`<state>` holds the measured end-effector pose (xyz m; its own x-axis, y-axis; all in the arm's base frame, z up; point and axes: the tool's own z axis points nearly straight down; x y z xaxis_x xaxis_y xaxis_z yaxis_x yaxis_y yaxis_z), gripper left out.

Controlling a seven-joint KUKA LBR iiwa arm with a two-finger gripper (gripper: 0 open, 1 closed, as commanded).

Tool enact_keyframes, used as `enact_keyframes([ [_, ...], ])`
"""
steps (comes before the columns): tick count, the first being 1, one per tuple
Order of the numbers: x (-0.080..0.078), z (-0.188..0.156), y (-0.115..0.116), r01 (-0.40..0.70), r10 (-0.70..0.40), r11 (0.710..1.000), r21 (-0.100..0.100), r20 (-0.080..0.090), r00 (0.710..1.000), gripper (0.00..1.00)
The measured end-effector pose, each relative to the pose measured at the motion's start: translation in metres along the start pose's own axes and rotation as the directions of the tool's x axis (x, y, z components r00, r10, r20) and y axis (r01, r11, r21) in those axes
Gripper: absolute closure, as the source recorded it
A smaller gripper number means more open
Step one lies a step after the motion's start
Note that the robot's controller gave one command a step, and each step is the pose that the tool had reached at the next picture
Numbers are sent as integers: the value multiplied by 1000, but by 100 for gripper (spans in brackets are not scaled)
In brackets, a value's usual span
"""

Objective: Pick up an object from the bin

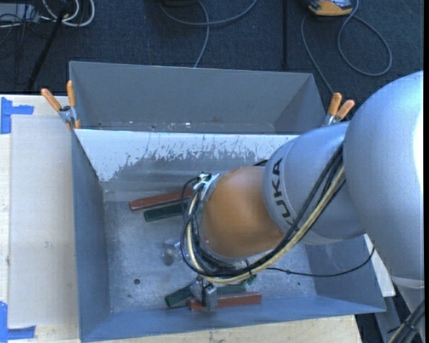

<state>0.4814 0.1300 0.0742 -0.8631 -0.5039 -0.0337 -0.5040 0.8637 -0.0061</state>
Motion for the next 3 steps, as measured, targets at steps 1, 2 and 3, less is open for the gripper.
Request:
enact_keyframes([
  [1,-4,-1,10,66,-66,998,6,-2,998,0],
  [2,-7,0,16,25,-25,1000,5,-4,1000,0],
  [3,-10,0,21,157,-157,988,1,-2,988,0],
])
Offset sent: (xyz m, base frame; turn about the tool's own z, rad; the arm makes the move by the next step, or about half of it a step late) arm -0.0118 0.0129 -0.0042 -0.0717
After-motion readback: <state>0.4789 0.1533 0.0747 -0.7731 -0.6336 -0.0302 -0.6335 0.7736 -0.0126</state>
